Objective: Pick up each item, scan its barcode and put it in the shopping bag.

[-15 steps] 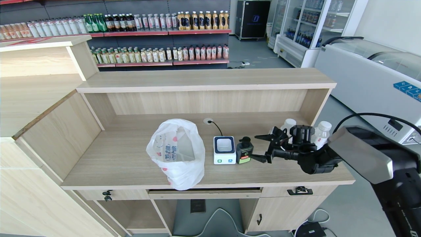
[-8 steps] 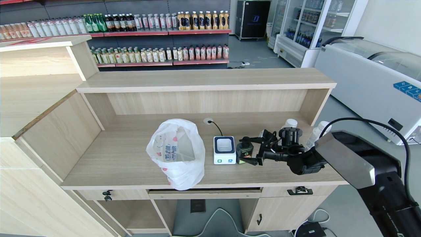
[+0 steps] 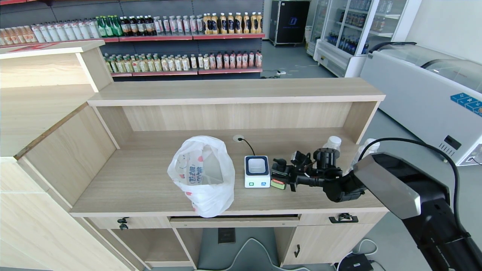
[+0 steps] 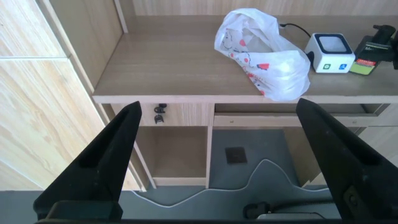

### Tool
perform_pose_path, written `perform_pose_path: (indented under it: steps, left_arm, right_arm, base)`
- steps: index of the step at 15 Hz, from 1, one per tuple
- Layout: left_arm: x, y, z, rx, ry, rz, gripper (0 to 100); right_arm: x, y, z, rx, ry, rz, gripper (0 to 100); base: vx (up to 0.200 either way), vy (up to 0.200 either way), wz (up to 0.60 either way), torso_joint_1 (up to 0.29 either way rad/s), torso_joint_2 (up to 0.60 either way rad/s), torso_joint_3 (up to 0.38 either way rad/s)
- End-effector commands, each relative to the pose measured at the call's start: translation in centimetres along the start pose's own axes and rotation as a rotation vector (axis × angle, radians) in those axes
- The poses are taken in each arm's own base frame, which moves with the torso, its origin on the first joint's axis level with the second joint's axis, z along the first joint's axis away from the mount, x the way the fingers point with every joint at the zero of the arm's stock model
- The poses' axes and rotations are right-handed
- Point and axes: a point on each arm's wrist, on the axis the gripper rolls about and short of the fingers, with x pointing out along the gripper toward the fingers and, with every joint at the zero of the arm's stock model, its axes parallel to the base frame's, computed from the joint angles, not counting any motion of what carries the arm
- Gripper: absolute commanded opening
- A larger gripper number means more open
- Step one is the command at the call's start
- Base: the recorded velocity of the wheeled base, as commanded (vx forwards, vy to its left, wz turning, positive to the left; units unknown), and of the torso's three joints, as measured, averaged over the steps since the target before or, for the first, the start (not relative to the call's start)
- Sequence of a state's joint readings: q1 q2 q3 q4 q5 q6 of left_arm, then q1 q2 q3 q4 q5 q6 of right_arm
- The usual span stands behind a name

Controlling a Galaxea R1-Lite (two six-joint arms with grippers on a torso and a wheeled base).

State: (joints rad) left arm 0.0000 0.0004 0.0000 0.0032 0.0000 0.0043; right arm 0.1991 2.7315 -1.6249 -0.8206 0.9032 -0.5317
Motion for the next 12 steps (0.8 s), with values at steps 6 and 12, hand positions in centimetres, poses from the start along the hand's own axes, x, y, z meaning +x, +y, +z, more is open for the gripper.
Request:
perform_pose_path:
  steps: [6,12]
  left_arm:
    - [0.0,0.0,0.0,0.000,-0.001,0.000,100]
    - [0.0,0.0,0.0,0.000,-0.001,0.000,100]
  right_arm:
    - [-6.9,-1.8,7.2,-0.103,0.000,-0.103,0]
    - [-16.3,0.5,14.7,-0.269,0.026,-0.228,0]
  base:
    - [0.000,0.000,0.00,0.000,0.00,0.000]
    - [0.000,0.000,0.00,0.000,0.00,0.000]
